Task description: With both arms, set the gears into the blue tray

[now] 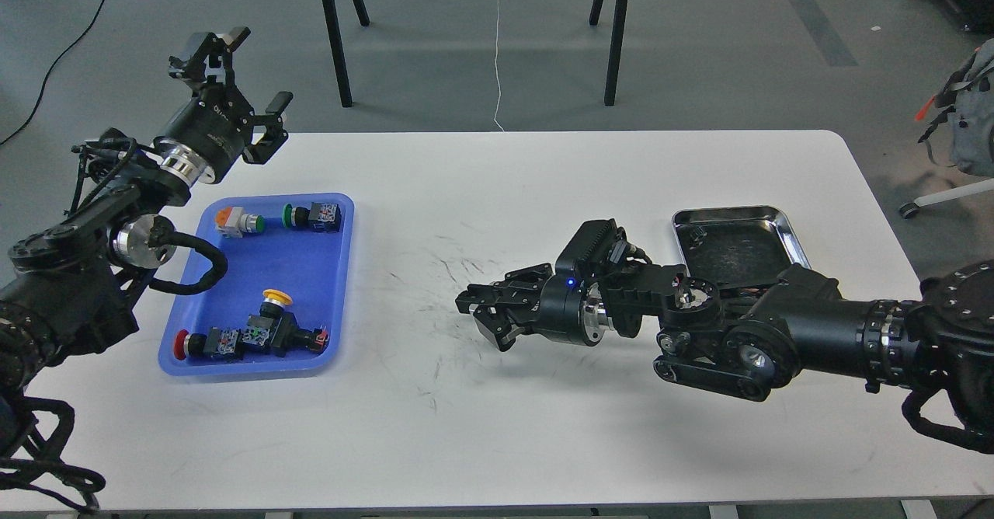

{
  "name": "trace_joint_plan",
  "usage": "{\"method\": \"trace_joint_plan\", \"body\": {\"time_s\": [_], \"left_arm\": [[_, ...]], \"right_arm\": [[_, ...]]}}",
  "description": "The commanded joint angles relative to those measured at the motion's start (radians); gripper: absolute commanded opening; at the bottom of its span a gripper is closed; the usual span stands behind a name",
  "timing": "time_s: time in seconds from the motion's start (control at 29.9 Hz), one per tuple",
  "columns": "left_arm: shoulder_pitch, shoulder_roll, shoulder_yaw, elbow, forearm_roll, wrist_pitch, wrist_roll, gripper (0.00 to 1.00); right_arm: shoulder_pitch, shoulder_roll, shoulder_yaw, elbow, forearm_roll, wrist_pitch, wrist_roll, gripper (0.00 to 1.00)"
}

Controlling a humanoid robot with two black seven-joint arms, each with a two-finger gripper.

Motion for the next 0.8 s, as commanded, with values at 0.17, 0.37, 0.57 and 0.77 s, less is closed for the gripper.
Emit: {"method": "trace_joint_plan", "body": {"time_s": [0.17,0.37,0.57,0.77], "left_arm": [[0.0,0.0,0.0,-0.001,-0.001,0.0,0.0,1.0],[0.003,0.005,0.0,-0.001,0.0,0.0,0.0,1.0],[0.008,0.005,0.0,-0.001,0.0,0.0,0.0,1.0],[0.008,0.006,0.0,-0.001,0.0,0.0,0.0,1.0]], "right_arm": [[-0.001,0.01,-0.015,-0.011,0.0,0.001,0.0,0.06],[-0.002,0.01,-0.015,-0.019,0.001,0.001,0.0,0.11],[-0.005,0.015,-0.015,-0.033,0.001,0.001,-0.001,0.22],[-0.004,0.018,-0.013,-0.033,0.003,0.0,0.0,0.3]]}}
